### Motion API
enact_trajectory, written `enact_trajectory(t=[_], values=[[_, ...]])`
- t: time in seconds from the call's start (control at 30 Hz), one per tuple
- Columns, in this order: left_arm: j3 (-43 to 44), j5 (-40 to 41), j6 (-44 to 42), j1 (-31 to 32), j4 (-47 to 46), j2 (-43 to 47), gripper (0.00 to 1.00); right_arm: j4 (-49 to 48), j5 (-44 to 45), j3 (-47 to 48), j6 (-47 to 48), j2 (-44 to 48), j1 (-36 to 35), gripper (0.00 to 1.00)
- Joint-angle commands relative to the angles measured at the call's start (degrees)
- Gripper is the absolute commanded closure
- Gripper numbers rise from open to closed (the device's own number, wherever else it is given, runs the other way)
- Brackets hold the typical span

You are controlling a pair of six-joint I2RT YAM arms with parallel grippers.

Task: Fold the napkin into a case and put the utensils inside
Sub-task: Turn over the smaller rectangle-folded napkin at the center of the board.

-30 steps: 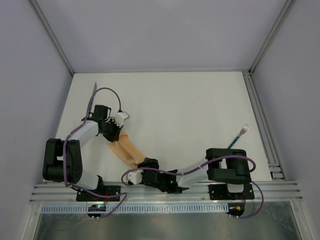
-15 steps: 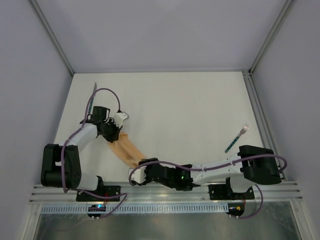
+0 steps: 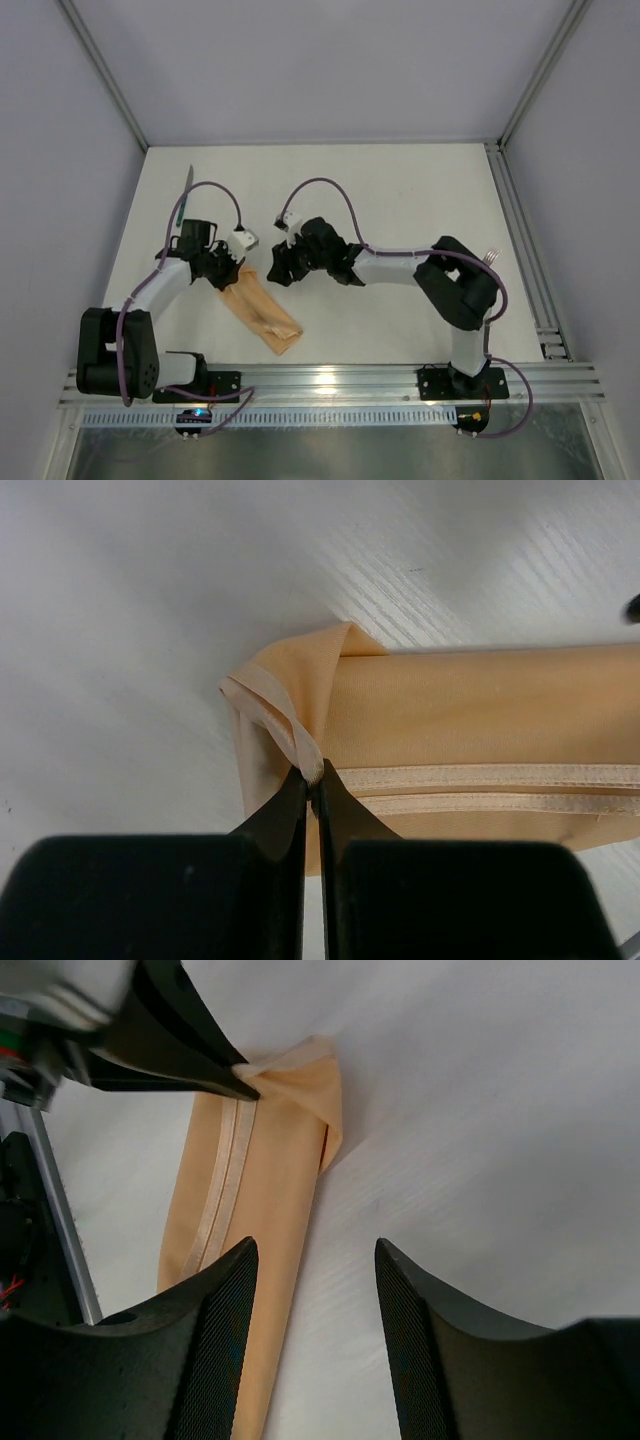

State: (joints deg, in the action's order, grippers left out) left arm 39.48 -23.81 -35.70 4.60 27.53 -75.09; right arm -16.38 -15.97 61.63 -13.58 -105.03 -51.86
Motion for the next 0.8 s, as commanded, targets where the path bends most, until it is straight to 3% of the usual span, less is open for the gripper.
enact_trajectory(t=[0.0, 0.3, 0.77], values=[[-0.6, -2.8, -2.6, 0.0, -0.3, 2.1, 1.0, -1.4, -13.3, 3.5, -12.2, -6.2, 0.0, 0.46], [-1.1, -2.8, -3.1, 0.0, 0.2, 3.1, 1.0, -6.3, -18.5, 4.6, -18.6, -16.0, -0.1, 0.46], [-1.4, -3.1, -3.2, 0.0, 0.2, 3.7, 1.0, -13.1, -18.9, 5.5, -23.9, -24.9, 0.0, 0.46]])
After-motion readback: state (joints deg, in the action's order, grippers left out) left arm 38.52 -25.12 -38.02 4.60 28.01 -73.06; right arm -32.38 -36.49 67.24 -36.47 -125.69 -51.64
